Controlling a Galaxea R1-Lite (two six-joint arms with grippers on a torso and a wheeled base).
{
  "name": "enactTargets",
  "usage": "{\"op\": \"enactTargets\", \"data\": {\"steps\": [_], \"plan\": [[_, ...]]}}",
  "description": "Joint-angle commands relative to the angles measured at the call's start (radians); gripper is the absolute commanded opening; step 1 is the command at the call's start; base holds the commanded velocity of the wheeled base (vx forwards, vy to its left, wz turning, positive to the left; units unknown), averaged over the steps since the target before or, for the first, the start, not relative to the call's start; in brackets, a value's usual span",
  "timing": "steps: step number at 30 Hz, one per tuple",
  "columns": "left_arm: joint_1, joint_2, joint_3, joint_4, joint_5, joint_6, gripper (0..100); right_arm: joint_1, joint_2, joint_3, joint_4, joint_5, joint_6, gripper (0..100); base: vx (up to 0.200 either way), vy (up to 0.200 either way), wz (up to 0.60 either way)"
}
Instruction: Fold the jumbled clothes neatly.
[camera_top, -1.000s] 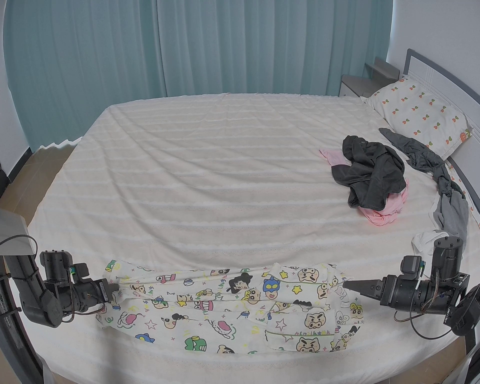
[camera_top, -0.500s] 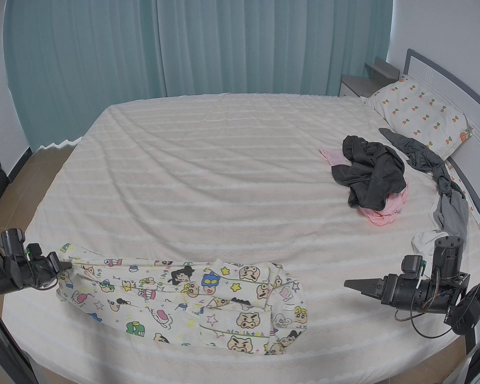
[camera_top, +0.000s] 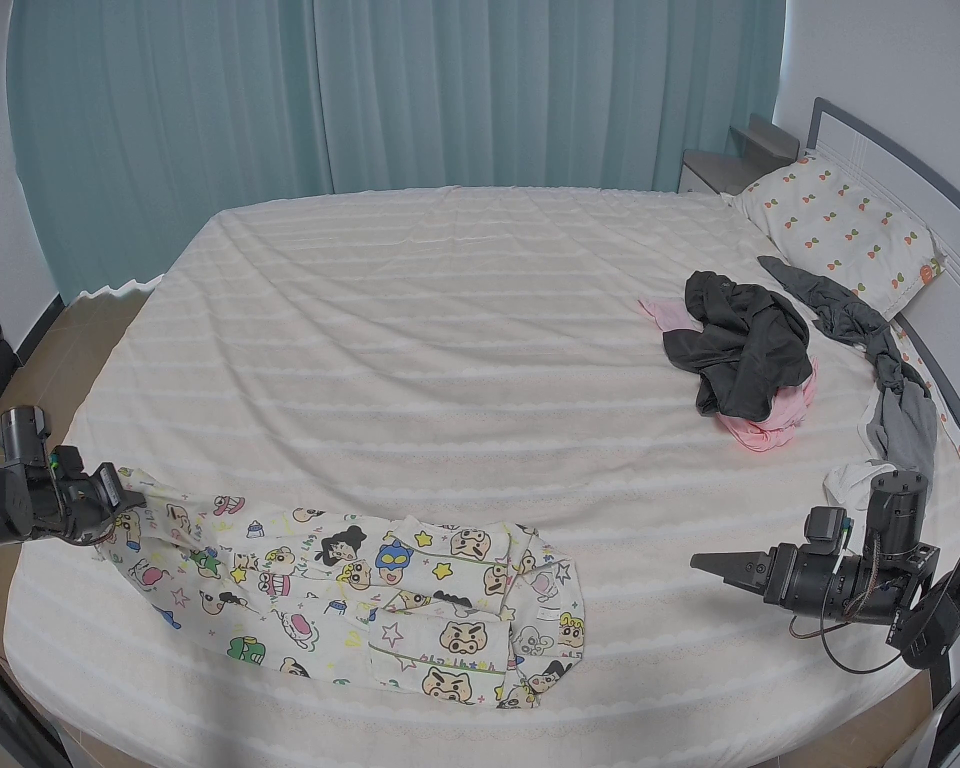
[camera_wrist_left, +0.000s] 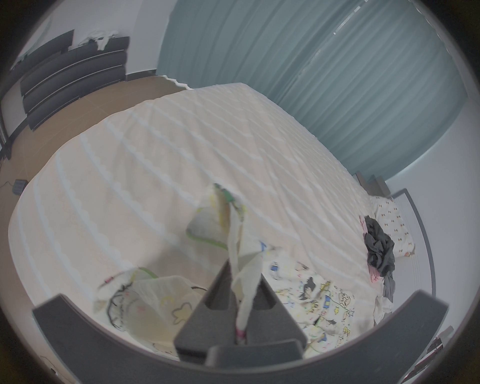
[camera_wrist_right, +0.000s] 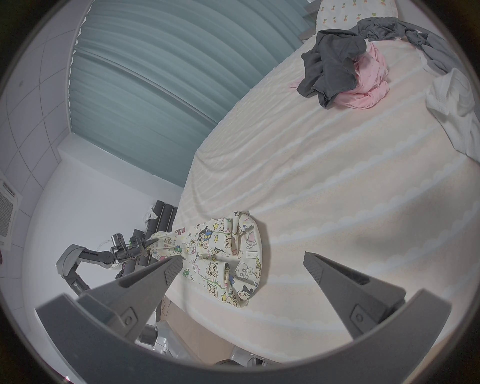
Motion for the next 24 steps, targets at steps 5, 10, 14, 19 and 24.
{"op": "enactTargets", "data": {"steps": [5, 10, 14, 19, 24], "plan": [[-0.671, -0.212, 0.001, 0.071, 0.474, -0.150, 0, -0.008, 0.010, 0.002, -0.005, 0.018, 0.000, 100, 0.000, 0.000, 0.00], [-0.939, -0.120, -0.056, 0.068, 0.603, -0.198, 0, -0.012, 0.015, 0.000, -0.005, 0.020, 0.000, 100, 0.000, 0.000, 0.00], [-1.072, 0.018, -0.157, 0.066, 0.674, -0.274, 0, -0.012, 0.015, 0.000, -0.005, 0.020, 0.001, 100, 0.000, 0.000, 0.00], [-1.143, 0.147, -0.256, 0.066, 0.694, -0.342, 0, -0.012, 0.018, 0.000, -0.005, 0.020, 0.000, 100, 0.000, 0.000, 0.00], [-1.194, 0.210, -0.323, 0.065, 0.694, -0.420, 0, -0.012, 0.022, 0.000, -0.005, 0.021, 0.000, 100, 0.000, 0.000, 0.00]]}}
